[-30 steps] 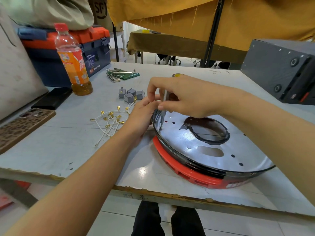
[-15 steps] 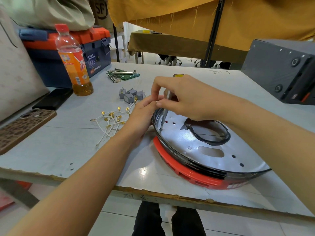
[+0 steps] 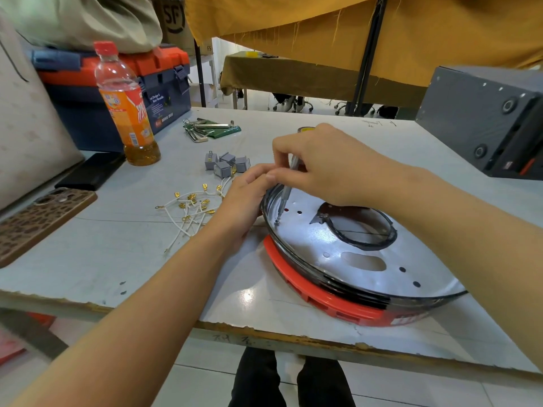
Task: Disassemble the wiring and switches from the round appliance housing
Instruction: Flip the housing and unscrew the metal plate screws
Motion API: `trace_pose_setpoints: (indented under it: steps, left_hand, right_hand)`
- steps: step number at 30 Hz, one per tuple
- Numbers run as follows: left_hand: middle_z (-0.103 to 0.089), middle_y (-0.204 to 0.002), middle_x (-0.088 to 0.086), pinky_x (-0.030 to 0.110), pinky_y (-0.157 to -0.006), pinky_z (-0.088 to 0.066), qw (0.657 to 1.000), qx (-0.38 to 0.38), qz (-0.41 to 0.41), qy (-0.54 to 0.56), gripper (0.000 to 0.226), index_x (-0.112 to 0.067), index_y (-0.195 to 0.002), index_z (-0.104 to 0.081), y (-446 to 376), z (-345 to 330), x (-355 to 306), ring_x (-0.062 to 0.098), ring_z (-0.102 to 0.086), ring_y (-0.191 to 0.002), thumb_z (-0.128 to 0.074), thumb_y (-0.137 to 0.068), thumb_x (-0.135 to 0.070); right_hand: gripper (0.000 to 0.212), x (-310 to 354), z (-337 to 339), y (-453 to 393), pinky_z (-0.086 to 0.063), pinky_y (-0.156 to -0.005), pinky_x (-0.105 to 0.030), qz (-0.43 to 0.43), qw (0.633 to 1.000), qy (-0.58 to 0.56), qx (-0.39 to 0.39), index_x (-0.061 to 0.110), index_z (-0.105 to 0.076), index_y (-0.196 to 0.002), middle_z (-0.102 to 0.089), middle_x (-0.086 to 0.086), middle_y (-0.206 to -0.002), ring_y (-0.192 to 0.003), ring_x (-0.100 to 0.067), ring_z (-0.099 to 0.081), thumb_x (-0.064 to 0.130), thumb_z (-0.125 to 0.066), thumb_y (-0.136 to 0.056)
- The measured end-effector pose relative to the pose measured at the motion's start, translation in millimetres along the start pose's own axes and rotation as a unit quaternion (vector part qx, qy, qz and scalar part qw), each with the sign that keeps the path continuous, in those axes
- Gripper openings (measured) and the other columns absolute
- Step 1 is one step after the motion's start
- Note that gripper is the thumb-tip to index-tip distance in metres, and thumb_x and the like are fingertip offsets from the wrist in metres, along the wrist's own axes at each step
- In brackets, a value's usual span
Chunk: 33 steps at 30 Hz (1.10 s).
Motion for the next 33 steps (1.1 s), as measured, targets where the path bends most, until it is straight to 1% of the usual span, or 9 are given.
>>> trace_pose_setpoints:
  steps: [3,5,12,16,19,21,25,29,33]
  left_hand:
    - [-0.071,-0.087,0.008,0.034,-0.076,-0.05,1.0,0.001,-0.004,0.01,0.026,-0.023,-0.085,-0.07,0.7,0.1,0.1,0.02,-0.065,-0.081,-0.048,-0.091,-0.011]
    - [-0.071,-0.076,0.0,0.025,-0.066,-0.051,1.0,0.01,-0.007,0.008,0.03,-0.027,-0.079,-0.072,0.5,-0.3,-0.1,0.013,-0.066,-0.072,-0.049,-0.091,-0.012]
    - [-0.072,-0.088,0.006,0.049,-0.094,-0.047,1.0,0.011,-0.006,0.008,0.018,-0.022,-0.09,-0.071,1.0,-1.3,-1.4,0.024,-0.064,-0.09,-0.053,-0.088,-0.021]
    - [-0.073,-0.084,0.006,0.041,-0.082,-0.049,1.0,0.001,-0.01,-0.004,0.03,-0.024,-0.083,-0.073,0.8,0.3,-1.0,0.022,-0.067,-0.081,-0.047,-0.094,-0.014]
    - [-0.072,-0.093,0.012,0.04,-0.084,-0.052,1.0,-0.006,-0.01,-0.012,0.025,-0.018,-0.093,-0.068,0.6,1.2,-0.8,0.026,-0.068,-0.09,-0.044,-0.093,-0.01]
    - [-0.073,-0.085,0.005,0.031,-0.074,-0.054,1.0,-0.003,-0.012,-0.004,0.027,-0.024,-0.086,-0.07,1.2,1.4,-0.9,0.017,-0.069,-0.081,-0.046,-0.094,-0.013]
    - [-0.07,-0.07,-0.002,0.025,-0.064,-0.05,1.0,0.01,-0.005,0.009,0.025,-0.028,-0.072,-0.07,1.4,-0.7,-0.7,0.011,-0.065,-0.068,-0.05,-0.083,-0.018]
    - [-0.071,-0.076,0.0,0.032,-0.072,-0.05,1.0,0.001,0.002,0.015,0.023,-0.027,-0.079,-0.07,0.1,0.5,1.7,0.016,-0.065,-0.075,-0.052,-0.088,-0.017]
    - [-0.072,-0.076,0.001,0.032,-0.071,-0.049,1.0,-0.006,0.002,0.003,0.026,-0.025,-0.087,-0.069,0.9,1.2,-0.8,0.017,-0.064,-0.075,-0.047,-0.093,-0.011]
  right_hand:
    - [0.006,1.9,-0.2,1.8,-0.036,-0.058,-0.01,0.015,0.998,-0.057,0.019,0.022,-0.055,-0.091,-0.045,0.02,-0.068,-0.068,0.008,-0.05,0.028,-0.058,-0.094]
    - [0.005,3.3,-0.9,2.2,-0.034,-0.057,-0.009,0.021,0.996,-0.072,0.041,0.028,-0.053,-0.093,-0.052,0.017,-0.067,-0.067,0.014,-0.048,0.026,-0.057,-0.094]
    - [0.01,1.5,1.6,-1.8,-0.034,-0.062,-0.02,0.02,0.99,-0.048,0.131,0.037,-0.052,-0.097,-0.063,0.016,-0.077,-0.073,0.012,-0.048,0.028,-0.057,-0.094]
    - [0.004,2.0,0.6,-3.7,-0.033,-0.062,-0.025,0.013,0.995,-0.025,0.1,0.029,-0.054,-0.093,-0.06,0.016,-0.072,-0.067,0.018,-0.042,0.032,-0.056,-0.094]
    - [0.015,5.2,1.0,-3.8,-0.043,-0.068,-0.032,0.005,1.0,-0.002,0.028,0.026,-0.052,-0.087,-0.051,0.013,-0.071,-0.074,-0.006,-0.049,0.039,-0.054,-0.094]
    - [0.009,7.4,0.0,-3.0,-0.044,-0.071,-0.033,0.009,1.0,-0.011,0.014,0.027,-0.052,-0.088,-0.05,0.013,-0.073,-0.073,-0.007,-0.049,0.033,-0.055,-0.094]
    - [0.006,8.0,-2.1,-2.1,-0.035,-0.059,-0.021,0.017,0.997,-0.06,0.051,0.028,-0.054,-0.097,-0.052,0.016,-0.069,-0.066,0.003,-0.045,0.024,-0.056,-0.094]
    - [0.011,1.6,-0.4,-1.1,-0.041,-0.07,-0.029,0.006,0.991,-0.059,0.12,0.032,-0.052,-0.101,-0.064,0.009,-0.082,-0.082,-0.007,-0.056,0.025,-0.057,-0.094]
    - [0.007,0.0,0.6,-1.6,-0.041,-0.066,-0.021,0.004,0.993,-0.064,0.099,0.028,-0.057,-0.097,-0.064,0.015,-0.078,-0.076,0.004,-0.052,0.024,-0.059,-0.092]
Point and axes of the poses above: each hand's wrist, its own y-axis away from the middle knuckle, its own z-axis out of the back of the hand, x = y × z, the point moved 6 cm from there along -y, towards the middle knuckle
